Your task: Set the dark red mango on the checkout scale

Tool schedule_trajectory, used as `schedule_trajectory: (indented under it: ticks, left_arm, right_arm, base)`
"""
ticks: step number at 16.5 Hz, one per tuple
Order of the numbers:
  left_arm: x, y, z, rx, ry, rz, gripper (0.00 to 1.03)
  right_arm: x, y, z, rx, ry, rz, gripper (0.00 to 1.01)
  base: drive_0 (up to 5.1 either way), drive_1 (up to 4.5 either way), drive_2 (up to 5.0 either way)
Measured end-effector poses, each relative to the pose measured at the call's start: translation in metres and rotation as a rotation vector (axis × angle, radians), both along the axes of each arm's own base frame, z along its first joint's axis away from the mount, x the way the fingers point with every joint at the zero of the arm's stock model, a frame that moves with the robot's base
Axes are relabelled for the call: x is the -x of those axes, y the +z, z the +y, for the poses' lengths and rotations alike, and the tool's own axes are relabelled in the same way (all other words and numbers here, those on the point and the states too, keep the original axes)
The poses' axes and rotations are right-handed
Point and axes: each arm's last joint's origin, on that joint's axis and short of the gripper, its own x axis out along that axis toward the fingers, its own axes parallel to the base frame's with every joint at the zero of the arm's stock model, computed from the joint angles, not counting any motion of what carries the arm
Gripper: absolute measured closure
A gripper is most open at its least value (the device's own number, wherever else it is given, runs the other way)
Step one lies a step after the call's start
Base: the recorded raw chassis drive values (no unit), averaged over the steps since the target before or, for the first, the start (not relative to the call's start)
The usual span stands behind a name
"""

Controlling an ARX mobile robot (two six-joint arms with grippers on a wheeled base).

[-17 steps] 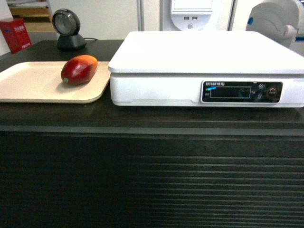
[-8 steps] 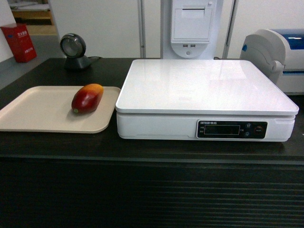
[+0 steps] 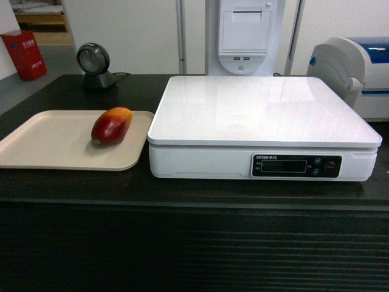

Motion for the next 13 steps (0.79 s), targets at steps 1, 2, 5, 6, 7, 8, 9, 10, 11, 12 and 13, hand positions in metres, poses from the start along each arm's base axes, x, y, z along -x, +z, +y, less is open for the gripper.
schedule_trajectory:
  ticks: [1, 2, 5, 6, 7, 8, 9, 10, 11, 12, 13]
  left_arm:
    - [0.0000, 0.0000, 0.0000, 0.000, 0.000, 0.000, 0.05]
    - [0.0000, 0.0000, 0.0000, 0.000, 0.000, 0.000, 0.05]
    - [0.0000, 0.0000, 0.0000, 0.000, 0.000, 0.000, 0.05]
    - [0.0000, 0.0000, 0.0000, 0.000, 0.000, 0.000, 0.05]
    - [0.0000, 0.0000, 0.0000, 0.000, 0.000, 0.000, 0.05]
    - [0.0000, 0.0000, 0.0000, 0.000, 0.000, 0.000, 0.05]
    - [0.0000, 0.0000, 0.0000, 0.000, 0.000, 0.000, 0.05]
    - [-0.0001, -0.0002, 0.0000, -0.001, 0.008, 0.002, 0.05]
    - [-0.0016, 0.0006, -0.0039, -0.011, 0.117, 0.022, 0.05]
    - [-0.0032, 0.0041, -0.0078, -0.021, 0.171, 0.026, 0.05]
    - [-0.0043, 0.0098, -0.0059, -0.030, 0.248, 0.009, 0.05]
  right_arm:
    - [0.0000, 0.0000, 0.0000, 0.000, 0.000, 0.000, 0.03]
    - [0.0000, 0.0000, 0.0000, 0.000, 0.000, 0.000, 0.03]
    - [0.0000, 0.0000, 0.0000, 0.000, 0.000, 0.000, 0.03]
    - [0.0000, 0.0000, 0.0000, 0.000, 0.000, 0.000, 0.03]
    - [0.0000, 0.0000, 0.0000, 0.000, 0.000, 0.000, 0.03]
    - [0.0000, 0.0000, 0.0000, 0.000, 0.000, 0.000, 0.03]
    - [0.0000, 0.0000, 0.0000, 0.000, 0.000, 0.000, 0.03]
    - [0.0000, 0.0000, 0.0000, 0.000, 0.000, 0.000, 0.03]
    - [0.0000, 0.0000, 0.0000, 0.000, 0.000, 0.000, 0.03]
    - [0.0000, 0.0000, 0.0000, 0.000, 0.001, 0.000, 0.03]
    - [0.0000, 0.0000, 0.0000, 0.000, 0.000, 0.000, 0.03]
  base:
    - [0.0, 0.00, 0.0]
    - [0.0, 0.00, 0.0]
    - [0.0, 0.00, 0.0]
    - [0.0, 0.00, 0.0]
    - [0.0, 0.00, 0.0]
    - [0.0, 0.00, 0.0]
    - [0.0, 0.00, 0.0]
    - [0.0, 0.00, 0.0]
    - [0.0, 0.00, 0.0]
    - [0.0, 0.00, 0.0]
    - [0.0, 0.00, 0.0]
